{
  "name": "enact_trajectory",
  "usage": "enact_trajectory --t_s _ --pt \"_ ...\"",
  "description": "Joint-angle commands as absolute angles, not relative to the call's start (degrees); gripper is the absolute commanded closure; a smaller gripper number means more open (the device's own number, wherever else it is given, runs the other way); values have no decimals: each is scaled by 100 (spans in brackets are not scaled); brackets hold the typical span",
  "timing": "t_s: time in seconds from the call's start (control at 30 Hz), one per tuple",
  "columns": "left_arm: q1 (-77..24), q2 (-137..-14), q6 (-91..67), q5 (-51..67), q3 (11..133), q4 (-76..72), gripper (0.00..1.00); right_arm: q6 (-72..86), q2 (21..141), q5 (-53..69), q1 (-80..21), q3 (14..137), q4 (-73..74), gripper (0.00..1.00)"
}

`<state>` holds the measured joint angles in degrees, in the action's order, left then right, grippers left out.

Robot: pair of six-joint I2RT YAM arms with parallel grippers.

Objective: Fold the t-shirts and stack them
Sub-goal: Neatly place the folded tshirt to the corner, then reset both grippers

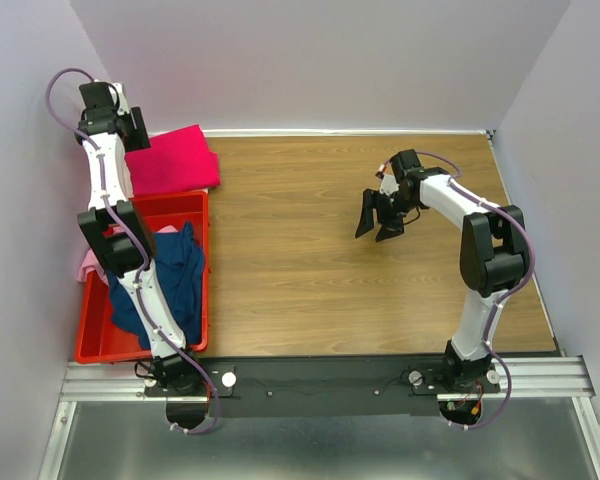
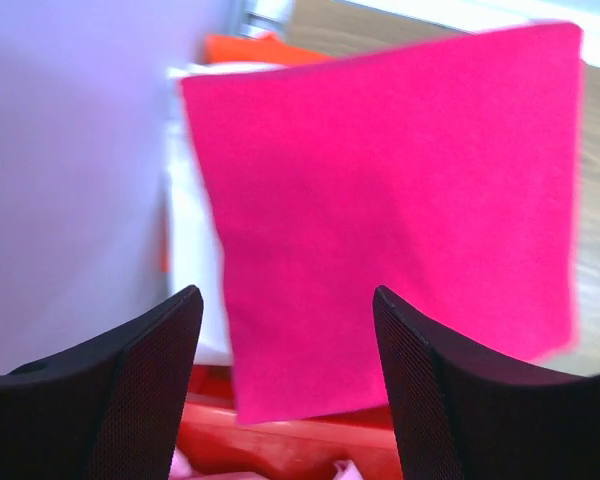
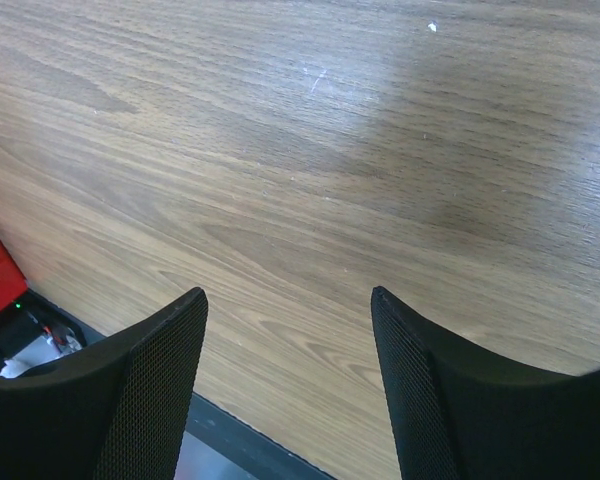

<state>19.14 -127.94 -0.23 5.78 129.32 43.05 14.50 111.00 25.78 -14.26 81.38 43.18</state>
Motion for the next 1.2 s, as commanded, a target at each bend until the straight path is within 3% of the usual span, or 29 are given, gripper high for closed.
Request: enact_trajectory --t_s 0.0,0.2,0.37,0.63,0.8,1.17 --pt "1978 -12481 -228 -570 13184 4386 23 1398 11004 2549 -1433 8235 4395 27" --pt "1908 -11972 -422 -844 12877 4325 23 1327 10828 2312 -1433 8200 4377 27" --pt "1574 -11067 -483 -861 11788 3692 22 1345 10565 2048 -1433 8200 4289 26" --pt "283 -9889 -746 -1011 9802 2629 22 1529 9968 1565 -1433 7972 3955 26" --pt "-1113 -8957 -1316 -985 8063 1295 22 1783 9458 1100 -1433 7673 3666 26" --pt "-2829 -8535 -1836 -1564 7550 949 22 2197 8614 457 -1424 6891 3156 27"
